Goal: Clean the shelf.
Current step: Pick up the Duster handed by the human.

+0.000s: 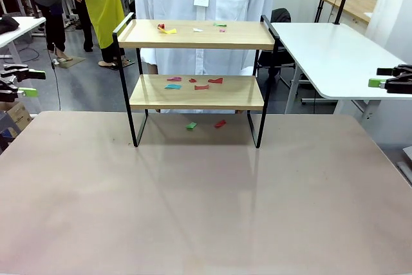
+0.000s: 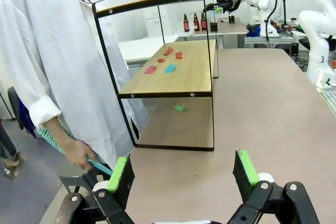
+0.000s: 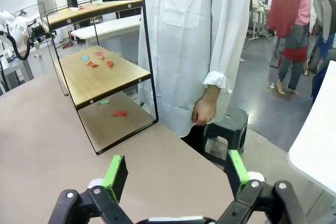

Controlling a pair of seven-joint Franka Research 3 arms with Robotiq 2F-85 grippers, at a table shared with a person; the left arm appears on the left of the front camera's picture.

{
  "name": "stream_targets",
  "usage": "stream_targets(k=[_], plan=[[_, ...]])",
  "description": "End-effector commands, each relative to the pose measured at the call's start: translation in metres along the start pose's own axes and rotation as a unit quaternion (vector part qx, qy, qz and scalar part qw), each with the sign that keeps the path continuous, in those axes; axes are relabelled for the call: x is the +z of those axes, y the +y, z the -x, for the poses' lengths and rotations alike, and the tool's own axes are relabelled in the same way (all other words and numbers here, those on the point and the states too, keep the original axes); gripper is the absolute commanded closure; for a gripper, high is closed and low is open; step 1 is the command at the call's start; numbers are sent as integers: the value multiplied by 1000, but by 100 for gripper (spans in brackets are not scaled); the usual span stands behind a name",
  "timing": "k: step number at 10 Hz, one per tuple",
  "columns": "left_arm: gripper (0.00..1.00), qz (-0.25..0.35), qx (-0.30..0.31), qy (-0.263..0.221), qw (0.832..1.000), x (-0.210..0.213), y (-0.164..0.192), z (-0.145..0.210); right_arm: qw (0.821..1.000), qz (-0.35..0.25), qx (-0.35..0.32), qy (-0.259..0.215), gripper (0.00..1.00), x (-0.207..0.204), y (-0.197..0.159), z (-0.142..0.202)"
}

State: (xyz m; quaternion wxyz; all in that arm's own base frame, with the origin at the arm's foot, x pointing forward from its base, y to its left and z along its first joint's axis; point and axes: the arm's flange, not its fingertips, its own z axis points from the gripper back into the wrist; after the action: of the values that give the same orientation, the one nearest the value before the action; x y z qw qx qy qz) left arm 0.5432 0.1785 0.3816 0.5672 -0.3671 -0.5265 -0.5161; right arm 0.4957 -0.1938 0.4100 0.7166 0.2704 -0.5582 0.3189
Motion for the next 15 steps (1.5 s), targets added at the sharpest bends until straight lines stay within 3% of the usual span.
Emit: stream_targets(k=[1,4,5,15], plan=[[0,4,-13,-11,1000,-1,7,5,1000,4,6,-13,0,-24,-66,28],[0,2,-14,-9,1000,-5,7,8,1000,-9,-1,-6,0,-29,-71,33],[0,5,-2,0,1000,-4,5,10,1000,2,-5,-5,0,-2,-1,3],[0,5,-2,0,1000,-4,5,10,1000,2,-5,-5,0,-2,-1,3]])
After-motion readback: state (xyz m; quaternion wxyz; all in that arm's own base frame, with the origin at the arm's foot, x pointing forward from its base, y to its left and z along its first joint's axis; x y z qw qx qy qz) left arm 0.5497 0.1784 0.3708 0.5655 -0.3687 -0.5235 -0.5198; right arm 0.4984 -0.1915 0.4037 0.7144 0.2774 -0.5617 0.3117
